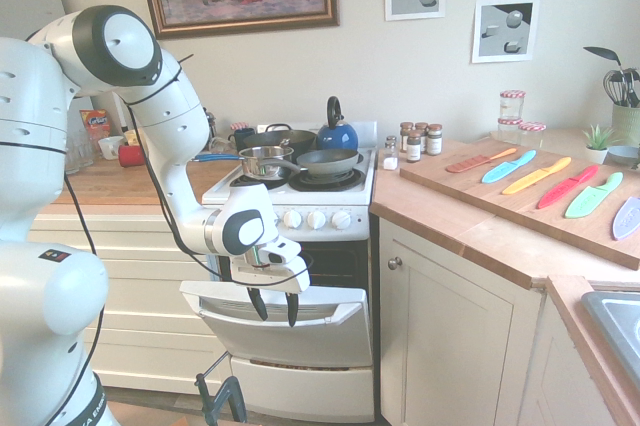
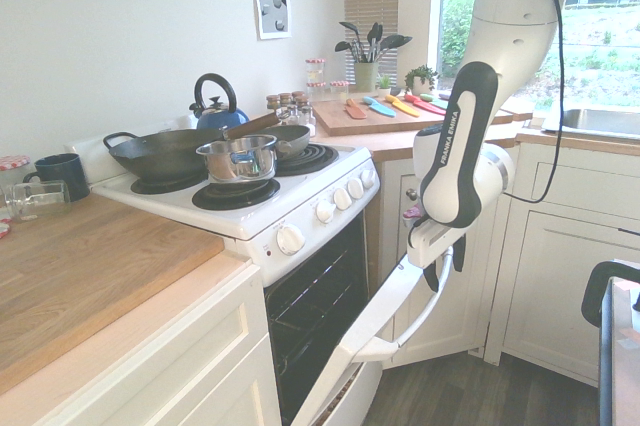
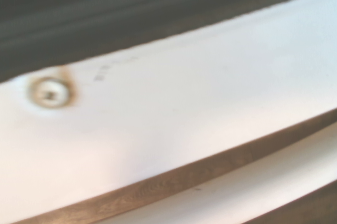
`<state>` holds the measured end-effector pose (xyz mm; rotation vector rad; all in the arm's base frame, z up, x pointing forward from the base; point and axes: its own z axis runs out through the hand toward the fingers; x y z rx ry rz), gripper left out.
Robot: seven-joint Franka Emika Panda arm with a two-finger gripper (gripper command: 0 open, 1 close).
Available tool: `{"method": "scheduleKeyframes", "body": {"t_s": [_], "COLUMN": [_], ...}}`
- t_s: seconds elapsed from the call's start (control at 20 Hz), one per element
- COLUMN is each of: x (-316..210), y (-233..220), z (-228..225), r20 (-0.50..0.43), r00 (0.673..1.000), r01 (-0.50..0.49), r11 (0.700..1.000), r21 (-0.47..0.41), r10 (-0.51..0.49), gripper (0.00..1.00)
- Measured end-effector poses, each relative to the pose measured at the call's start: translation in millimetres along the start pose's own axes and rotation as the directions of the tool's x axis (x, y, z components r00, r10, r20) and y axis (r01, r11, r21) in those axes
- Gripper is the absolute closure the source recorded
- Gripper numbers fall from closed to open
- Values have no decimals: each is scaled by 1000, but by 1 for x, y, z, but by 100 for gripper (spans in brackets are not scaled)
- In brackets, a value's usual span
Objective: Open the oven
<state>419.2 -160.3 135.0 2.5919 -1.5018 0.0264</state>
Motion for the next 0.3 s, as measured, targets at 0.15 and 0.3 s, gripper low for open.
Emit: {"method": "scheduleKeyframes", "body": {"t_s": [0.15, 0.3], "x": [-6, -9], "y": [-8, -12], "z": [-25, -46], "r20": [1, 8], "r00": [1000, 999], "r01": [25, 34], "r11": [999, 998], "r21": [28, 49], "r10": [-26, -35], "gripper": [0, 0]}}
